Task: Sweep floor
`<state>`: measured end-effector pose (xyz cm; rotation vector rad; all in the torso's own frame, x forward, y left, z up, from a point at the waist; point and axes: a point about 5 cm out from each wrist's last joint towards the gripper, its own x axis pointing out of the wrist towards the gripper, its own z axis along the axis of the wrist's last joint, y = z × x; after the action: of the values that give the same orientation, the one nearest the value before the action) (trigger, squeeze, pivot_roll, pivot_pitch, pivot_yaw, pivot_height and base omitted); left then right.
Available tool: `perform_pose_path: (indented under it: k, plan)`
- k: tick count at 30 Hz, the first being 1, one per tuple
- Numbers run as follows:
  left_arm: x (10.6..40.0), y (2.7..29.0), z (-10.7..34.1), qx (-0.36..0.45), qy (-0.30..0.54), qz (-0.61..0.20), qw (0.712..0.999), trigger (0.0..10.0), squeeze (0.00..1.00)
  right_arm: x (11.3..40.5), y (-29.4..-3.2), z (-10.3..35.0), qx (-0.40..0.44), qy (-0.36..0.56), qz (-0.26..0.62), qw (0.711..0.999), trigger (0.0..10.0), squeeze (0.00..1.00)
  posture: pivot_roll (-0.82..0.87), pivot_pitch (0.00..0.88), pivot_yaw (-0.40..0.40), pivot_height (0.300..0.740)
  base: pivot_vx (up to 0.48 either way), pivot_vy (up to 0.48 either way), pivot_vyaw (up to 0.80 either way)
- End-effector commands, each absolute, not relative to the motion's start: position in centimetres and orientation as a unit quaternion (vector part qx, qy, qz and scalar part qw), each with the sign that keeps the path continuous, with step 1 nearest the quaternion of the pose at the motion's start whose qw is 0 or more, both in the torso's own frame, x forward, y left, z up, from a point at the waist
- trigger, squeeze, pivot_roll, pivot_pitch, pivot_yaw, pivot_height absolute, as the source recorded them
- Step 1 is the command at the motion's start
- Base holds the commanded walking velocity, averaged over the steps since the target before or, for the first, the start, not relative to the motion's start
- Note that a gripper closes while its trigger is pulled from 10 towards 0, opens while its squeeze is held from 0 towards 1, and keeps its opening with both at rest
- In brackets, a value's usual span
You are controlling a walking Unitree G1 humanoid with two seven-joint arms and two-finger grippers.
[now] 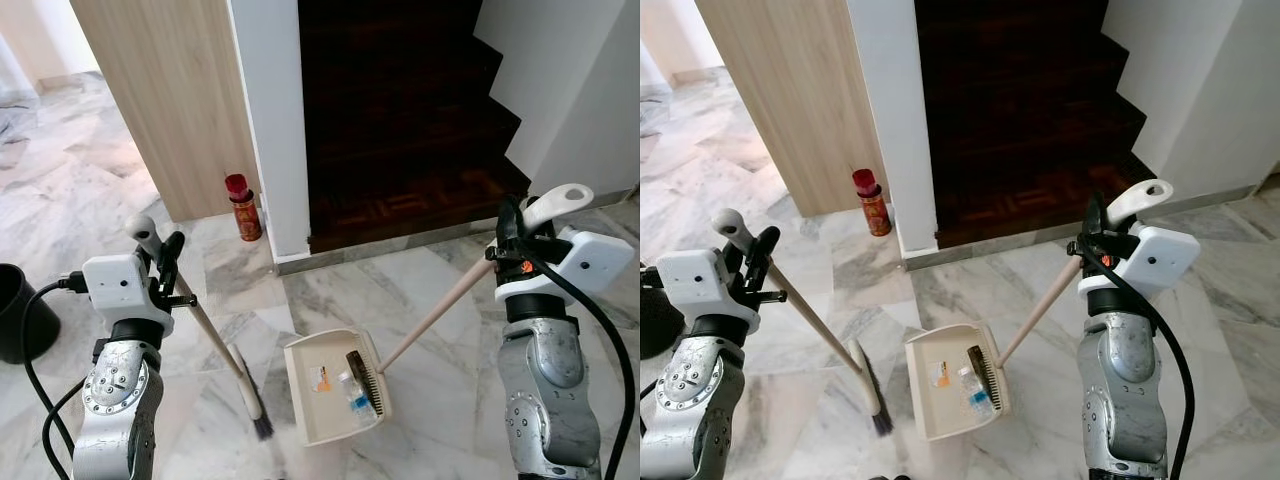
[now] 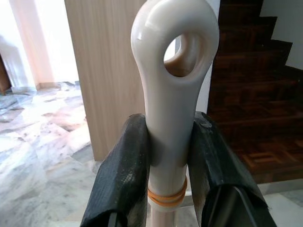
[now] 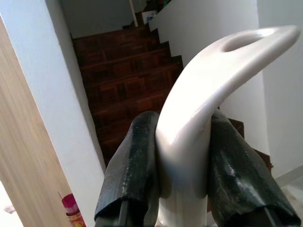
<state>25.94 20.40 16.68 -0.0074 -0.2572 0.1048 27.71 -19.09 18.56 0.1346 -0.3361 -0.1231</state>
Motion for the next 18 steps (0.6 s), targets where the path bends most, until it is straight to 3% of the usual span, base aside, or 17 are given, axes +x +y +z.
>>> perform_pose_path:
  k: [1, 18]
  plan:
    - [25.67, 20.67, 17.87, 0.007, -0.153, 0.06, 0.986, 10.0, 0.0, 27.55, -18.71, 20.13, 0.08, -0.202, -0.05, 0.975, 10.0, 0.0, -0.03, 0.081, 0.046, 0.74, 0.0, 0.311, 0.0]
    - [25.57, 20.47, 17.75, 0.001, -0.15, 0.055, 0.987, 10.0, 0.0, 27.62, -18.56, 20.23, 0.089, -0.201, -0.045, 0.975, 10.0, 0.0, -0.03, 0.054, 0.05, 0.74, 0.0, 0.328, 0.0]
